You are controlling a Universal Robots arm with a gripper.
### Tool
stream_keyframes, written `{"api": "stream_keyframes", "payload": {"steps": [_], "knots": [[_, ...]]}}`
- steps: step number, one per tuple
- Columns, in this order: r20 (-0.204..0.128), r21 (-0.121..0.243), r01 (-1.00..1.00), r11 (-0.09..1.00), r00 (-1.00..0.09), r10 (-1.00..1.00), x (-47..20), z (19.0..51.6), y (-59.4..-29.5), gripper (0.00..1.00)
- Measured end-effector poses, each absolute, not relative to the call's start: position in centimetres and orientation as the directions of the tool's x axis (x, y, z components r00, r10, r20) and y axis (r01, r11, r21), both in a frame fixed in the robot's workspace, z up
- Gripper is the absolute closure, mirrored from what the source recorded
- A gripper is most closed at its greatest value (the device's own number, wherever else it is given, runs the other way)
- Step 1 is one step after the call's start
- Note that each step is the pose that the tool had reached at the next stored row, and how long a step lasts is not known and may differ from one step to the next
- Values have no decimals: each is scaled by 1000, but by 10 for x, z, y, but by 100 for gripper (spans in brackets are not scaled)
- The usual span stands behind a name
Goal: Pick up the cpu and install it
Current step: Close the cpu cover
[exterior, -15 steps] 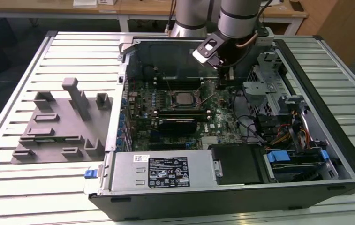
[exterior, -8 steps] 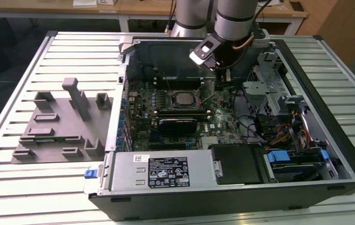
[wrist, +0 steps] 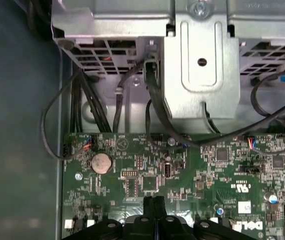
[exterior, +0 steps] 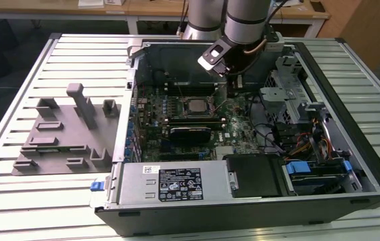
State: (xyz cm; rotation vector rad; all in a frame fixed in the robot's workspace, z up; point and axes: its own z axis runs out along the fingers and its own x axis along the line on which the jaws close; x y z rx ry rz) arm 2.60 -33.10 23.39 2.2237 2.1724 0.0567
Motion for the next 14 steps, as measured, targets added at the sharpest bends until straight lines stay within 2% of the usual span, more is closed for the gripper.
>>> {"api": "stream_keyframes", "payload": {"steps": [14], "knots": [[3, 49, 999, -23, 23, 1000, 3, 232, -330, 89]]}}
